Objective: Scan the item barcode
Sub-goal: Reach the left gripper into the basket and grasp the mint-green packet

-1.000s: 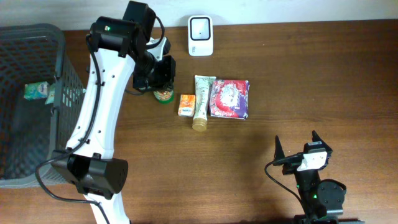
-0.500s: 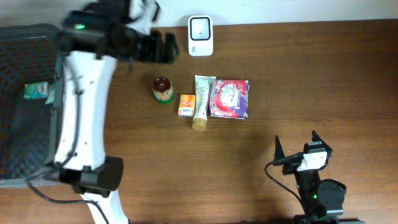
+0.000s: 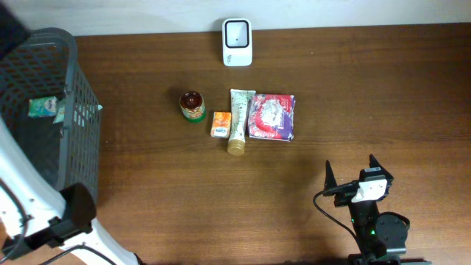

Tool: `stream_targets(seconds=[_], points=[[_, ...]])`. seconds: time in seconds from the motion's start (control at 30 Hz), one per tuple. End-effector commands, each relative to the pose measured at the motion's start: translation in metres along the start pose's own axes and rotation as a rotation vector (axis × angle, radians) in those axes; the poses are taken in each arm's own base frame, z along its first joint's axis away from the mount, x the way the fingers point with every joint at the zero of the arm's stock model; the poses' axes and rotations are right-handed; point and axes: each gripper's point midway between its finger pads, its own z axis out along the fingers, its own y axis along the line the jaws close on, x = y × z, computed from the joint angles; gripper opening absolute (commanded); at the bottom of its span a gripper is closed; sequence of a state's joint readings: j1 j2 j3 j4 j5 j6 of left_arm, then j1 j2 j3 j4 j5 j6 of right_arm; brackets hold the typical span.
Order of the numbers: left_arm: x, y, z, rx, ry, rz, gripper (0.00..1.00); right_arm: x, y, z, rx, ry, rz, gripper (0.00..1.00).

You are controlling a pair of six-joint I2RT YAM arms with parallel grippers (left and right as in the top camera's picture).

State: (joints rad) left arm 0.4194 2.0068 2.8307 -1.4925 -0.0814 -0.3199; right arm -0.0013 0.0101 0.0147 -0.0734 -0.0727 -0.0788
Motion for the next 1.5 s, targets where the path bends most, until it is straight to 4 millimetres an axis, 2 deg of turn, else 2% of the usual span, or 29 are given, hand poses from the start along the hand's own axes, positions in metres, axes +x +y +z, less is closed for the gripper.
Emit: stream_targets(seconds=[0.0, 0.17, 0.27, 0.3, 0.4, 0.5, 0.8, 0.87, 1.0, 1.1, 1.23, 1.33, 1.37, 1.4, 1.47], points=[[0.019, 0.049, 0.04, -0.167, 0.101, -0.102, 0.99, 0.004, -0.001, 0.0, 0.006, 0.005, 0.005, 0.99], [0.051, 0.064, 0.092, -0.221, 0.219, -0.099, 0.99, 0.004, -0.001, 0.0, 0.006, 0.005, 0.005, 0.99], [0.078, 0.071, 0.119, -0.231, 0.308, 0.012, 0.96, 0.004, -0.001, 0.0, 0.006, 0.005, 0.005, 0.99], [0.088, 0.075, 0.13, -0.238, 0.332, 0.013, 0.99, 0.004, -0.001, 0.0, 0.006, 0.005, 0.005, 0.99], [0.108, 0.076, 0.145, -0.229, 0.381, -0.018, 0.99, 0.004, -0.001, 0.0, 0.006, 0.005, 0.005, 0.99], [0.148, 0.056, 0.163, -0.09, 0.504, -0.056, 0.99, 0.004, -0.001, 0.0, 0.006, 0.005, 0.005, 0.99], [0.203, 0.07, 0.203, -0.138, 0.565, -0.174, 0.99, 0.004, -0.001, 0.0, 0.006, 0.005, 0.005, 0.99], [0.219, 0.074, 0.212, -0.164, 0.575, -0.246, 0.99, 0.004, -0.001, 0.0, 0.006, 0.005, 0.005, 0.99], [0.233, 0.074, 0.23, -0.145, 0.55, -0.277, 0.98, 0.004, -0.001, 0.0, 0.006, 0.005, 0.005, 0.99], [0.243, 0.062, 0.245, -0.059, 0.55, -0.298, 0.98, 0.004, -0.001, 0.0, 0.006, 0.005, 0.005, 0.99], [0.253, 0.064, 0.268, -0.054, 0.527, -0.329, 0.96, 0.004, -0.001, 0.0, 0.006, 0.005, 0.005, 0.99], [0.271, 0.067, 0.285, -0.062, 0.559, -0.338, 0.94, 0.004, -0.001, 0.0, 0.006, 0.005, 0.005, 0.99], [0.275, 0.069, 0.287, -0.067, 0.568, -0.338, 0.92, 0.004, -0.001, 0.0, 0.006, 0.005, 0.005, 0.99], [0.28, 0.07, 0.289, -0.072, 0.579, -0.339, 0.74, 0.004, -0.001, 0.0, 0.006, 0.005, 0.005, 0.99], [0.282, 0.07, 0.289, -0.076, 0.585, -0.338, 0.46, 0.004, -0.001, 0.0, 0.006, 0.005, 0.005, 0.99]])
